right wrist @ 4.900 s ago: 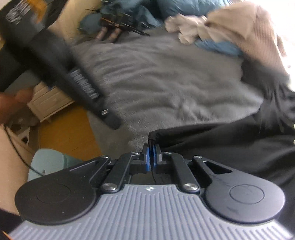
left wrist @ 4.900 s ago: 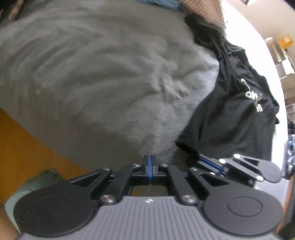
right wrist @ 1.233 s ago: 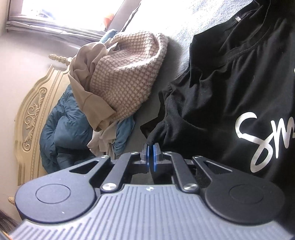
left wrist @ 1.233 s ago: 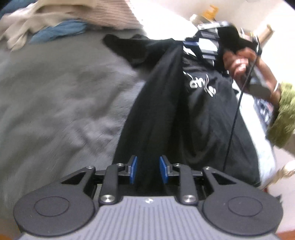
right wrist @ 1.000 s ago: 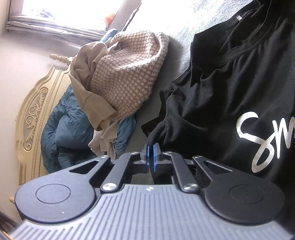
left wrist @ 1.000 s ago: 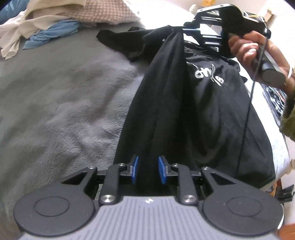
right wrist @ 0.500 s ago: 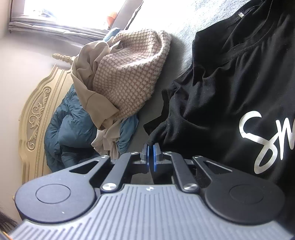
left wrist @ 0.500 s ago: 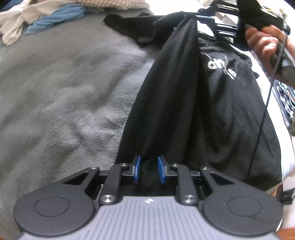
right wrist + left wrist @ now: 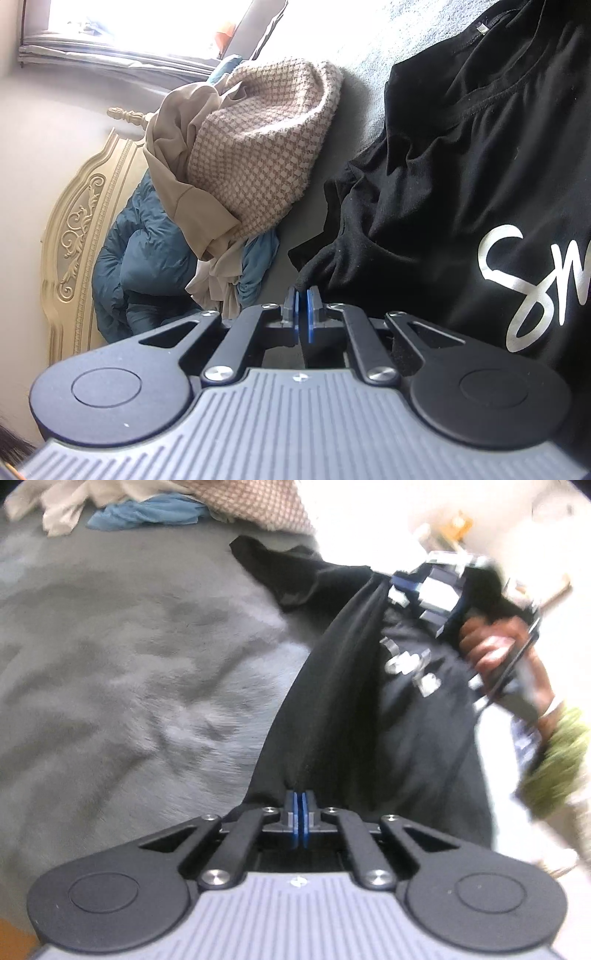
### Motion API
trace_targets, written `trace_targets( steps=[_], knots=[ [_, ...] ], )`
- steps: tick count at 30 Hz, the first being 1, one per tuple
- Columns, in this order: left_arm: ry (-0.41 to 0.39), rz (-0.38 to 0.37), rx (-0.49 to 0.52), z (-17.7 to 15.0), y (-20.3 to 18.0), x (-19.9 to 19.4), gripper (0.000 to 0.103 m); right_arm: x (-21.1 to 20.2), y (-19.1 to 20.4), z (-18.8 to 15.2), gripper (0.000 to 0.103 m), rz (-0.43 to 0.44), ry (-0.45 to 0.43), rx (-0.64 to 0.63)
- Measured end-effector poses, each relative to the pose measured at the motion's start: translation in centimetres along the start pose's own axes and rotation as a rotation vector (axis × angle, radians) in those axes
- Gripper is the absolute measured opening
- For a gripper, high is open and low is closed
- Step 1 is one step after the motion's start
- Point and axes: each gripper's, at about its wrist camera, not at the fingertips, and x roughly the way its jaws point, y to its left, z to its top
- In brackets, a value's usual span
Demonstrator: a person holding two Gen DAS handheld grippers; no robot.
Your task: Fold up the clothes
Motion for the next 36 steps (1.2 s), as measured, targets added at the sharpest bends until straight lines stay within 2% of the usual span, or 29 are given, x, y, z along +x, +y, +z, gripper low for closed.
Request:
trace_targets(
  steps=[4,6,8,15,17,21,28,33,35,36],
  knots=[
    [-0.025,-0.126,-0.11,-0.1,-0.1,-2.0,0.002,-0.1,0.1,0.2,0.003,0.008,-0.005,0.003],
    [-0.021,-0.245,-0.231,-0.6,0.3,-2.5,0.002,-0.2,0.2,0.3,0.003,0.022,-0.01,0.013],
    [-0.019,-0.314,-0.338,-1.3,1.2,-2.3,0.002,-0.1,0.5,0.4,0.003,0.036,-0.013,0.019],
    [-0.054,-0.226,-0.563,-3.5,7.2,-0.9,0.002,3.1,1.4,-0.3,0.003,0.025,0.036,-0.013],
    [-0.074,-0.206,-0.584,-3.6,8.5,-1.1,0.002,4.4,1.5,-0.7,0.003,0.009,0.053,-0.033],
    [-0.104,-0.16,-0.549,-3.2,9.8,-1.2,0.002,6.8,1.6,-1.2,0.003,-0.028,0.076,-0.082],
    [-0.106,-0.061,-0.454,-2.2,10.4,0.6,0.002,10.6,1.2,-2.0,0.003,-0.113,0.087,-0.169],
    [-0.072,0.016,-0.401,-1.5,11.4,1.4,0.003,11.9,0.2,-2.7,0.006,-0.186,0.094,-0.221],
    [-0.046,0.028,-0.389,-1.6,11.9,1.3,0.003,11.1,0.6,-2.5,0.009,-0.184,0.09,-0.22],
    [-0.038,0.029,-0.388,-1.6,12.1,1.2,0.003,10.4,0.9,-2.5,0.019,-0.182,0.082,-0.226]
  ],
)
